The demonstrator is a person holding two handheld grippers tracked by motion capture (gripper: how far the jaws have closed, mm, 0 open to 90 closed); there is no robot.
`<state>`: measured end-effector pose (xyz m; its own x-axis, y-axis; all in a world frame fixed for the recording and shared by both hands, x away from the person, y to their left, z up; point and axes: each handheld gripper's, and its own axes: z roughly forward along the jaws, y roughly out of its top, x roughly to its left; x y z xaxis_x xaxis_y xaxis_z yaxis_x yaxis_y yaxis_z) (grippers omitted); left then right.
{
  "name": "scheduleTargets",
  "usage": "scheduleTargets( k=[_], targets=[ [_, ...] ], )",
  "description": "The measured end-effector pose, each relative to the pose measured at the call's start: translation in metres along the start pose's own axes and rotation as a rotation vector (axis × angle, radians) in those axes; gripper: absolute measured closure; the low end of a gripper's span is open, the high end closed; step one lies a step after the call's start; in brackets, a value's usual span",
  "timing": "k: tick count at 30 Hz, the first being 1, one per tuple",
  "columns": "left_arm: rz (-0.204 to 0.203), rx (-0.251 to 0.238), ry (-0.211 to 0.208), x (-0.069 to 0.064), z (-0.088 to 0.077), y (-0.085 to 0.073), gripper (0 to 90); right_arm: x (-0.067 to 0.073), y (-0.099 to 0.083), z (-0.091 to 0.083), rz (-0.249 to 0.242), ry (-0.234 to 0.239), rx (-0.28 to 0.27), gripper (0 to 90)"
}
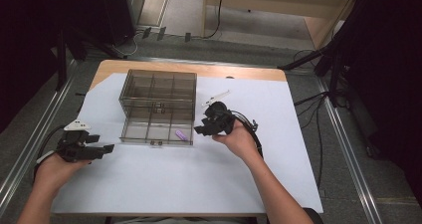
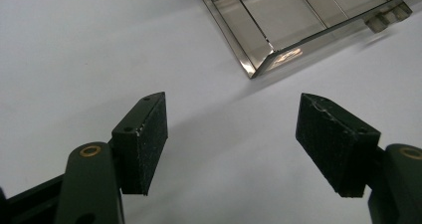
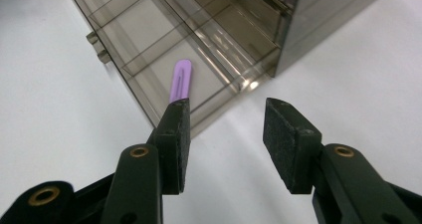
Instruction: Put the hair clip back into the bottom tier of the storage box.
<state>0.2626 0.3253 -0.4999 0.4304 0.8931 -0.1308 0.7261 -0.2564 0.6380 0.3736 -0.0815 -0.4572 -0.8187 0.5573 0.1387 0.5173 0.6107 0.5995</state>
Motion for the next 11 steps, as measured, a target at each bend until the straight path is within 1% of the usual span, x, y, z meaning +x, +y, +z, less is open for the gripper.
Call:
scheduleTargets(
  k=[1,6,10,11],
  targets=[
    [-0.002,0.005,-0.004,0.001,0.0,0.001,29.6,-0.001,-0.002,-0.001,0.003,-0.003,-0.002,55.0],
    [-0.006,-0.002,-0.003,0.003,0.003,0.004,29.6,-0.008,-0.009,-0.007,0.017,-0.019,-0.009,54.5],
    [-0.001,-0.006,-0.006,0.003,0.005,0.006,29.5,-0.012,-0.013,-0.01,0.029,-0.027,-0.017,54.3],
    [0.003,0.0,-0.01,0.003,0.005,0.007,29.5,-0.013,-0.014,-0.011,0.029,-0.03,-0.021,54.3]
  ],
)
